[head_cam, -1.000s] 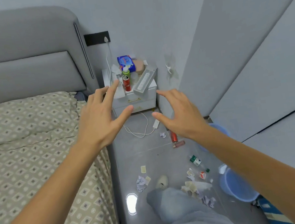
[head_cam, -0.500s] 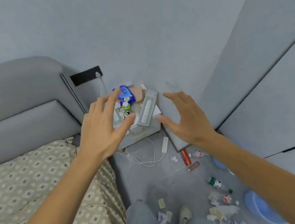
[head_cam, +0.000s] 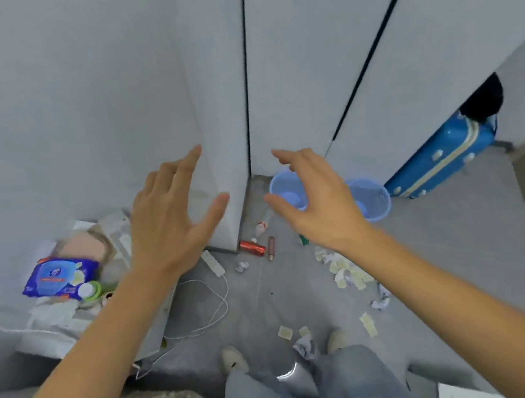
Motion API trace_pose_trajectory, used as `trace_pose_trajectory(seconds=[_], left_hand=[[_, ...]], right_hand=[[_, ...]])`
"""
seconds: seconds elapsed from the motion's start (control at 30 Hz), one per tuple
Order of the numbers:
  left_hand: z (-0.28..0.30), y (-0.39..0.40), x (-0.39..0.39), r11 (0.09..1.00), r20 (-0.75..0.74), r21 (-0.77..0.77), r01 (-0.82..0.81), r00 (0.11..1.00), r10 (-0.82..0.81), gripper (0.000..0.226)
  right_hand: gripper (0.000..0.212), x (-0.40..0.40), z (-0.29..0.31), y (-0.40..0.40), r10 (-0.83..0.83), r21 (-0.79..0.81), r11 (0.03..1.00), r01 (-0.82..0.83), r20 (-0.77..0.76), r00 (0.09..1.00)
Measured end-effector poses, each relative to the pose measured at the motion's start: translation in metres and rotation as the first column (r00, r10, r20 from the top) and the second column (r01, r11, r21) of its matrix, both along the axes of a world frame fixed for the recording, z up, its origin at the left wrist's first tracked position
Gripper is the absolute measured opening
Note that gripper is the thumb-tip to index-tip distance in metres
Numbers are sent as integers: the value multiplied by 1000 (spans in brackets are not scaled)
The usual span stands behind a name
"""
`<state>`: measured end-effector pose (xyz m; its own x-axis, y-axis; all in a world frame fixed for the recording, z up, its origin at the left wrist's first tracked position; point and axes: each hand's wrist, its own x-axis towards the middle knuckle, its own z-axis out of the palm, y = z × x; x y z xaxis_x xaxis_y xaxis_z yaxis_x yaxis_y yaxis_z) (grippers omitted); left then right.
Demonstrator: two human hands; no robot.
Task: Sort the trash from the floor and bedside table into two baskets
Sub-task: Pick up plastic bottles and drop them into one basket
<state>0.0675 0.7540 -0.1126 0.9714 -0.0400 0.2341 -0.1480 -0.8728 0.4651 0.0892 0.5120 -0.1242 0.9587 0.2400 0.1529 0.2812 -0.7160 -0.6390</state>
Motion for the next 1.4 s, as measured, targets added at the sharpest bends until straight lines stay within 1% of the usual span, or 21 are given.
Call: trace_pose_trajectory(seconds=[0.1,0.2,0.37,0.5,0.73,0.83,0.93,1.07,1.17,1.27,1.4], left_hand=[[-14,-39,17,994,-18,-14,108,994,-108,73],[-36,-84,28,981,-39,-11,193,980,-193,73],[-91,-169,27,956,-134,0,293,947,-290,72],[-116,-240,20,945,-207,11,328,925,-319,68],[-133,-349,31,934,-231,-27,356,907,-352,68],[-142,-377,44,932,-218,-35,360,908,-359,67],[-164,-387,69,931,-215,-32,364,907,-362,69],[-230,-384,114,921,-224,-55,385,894,-387,67],[-297,-380,145,912,-241,-60,405,881,-407,68],[-380,-378,165,896,-238,-44,442,866,-439,68],[-515,-377,164,894,-281,-47,445,853,-440,67]], right_hand=[[60,-19,-14,-47,-132,-8,991,132,-14,991],[60,-38,-39,-96,-248,-31,969,246,-47,968],[58,-66,-94,-178,-377,-12,926,378,-105,920],[60,-86,-120,-246,-427,32,898,440,-185,885],[60,-96,-130,-360,-484,0,870,493,-185,855],[61,-84,-141,-390,-498,-42,866,498,-170,851],[61,-62,-162,-402,-510,-92,860,502,-167,844],[62,-22,-216,-399,-529,-108,849,517,-154,835],[61,7,-276,-384,-555,-100,832,546,-160,816],[60,37,-363,-367,-568,-48,821,570,-173,804],[57,51,-502,-350,-578,22,806,592,-192,793]])
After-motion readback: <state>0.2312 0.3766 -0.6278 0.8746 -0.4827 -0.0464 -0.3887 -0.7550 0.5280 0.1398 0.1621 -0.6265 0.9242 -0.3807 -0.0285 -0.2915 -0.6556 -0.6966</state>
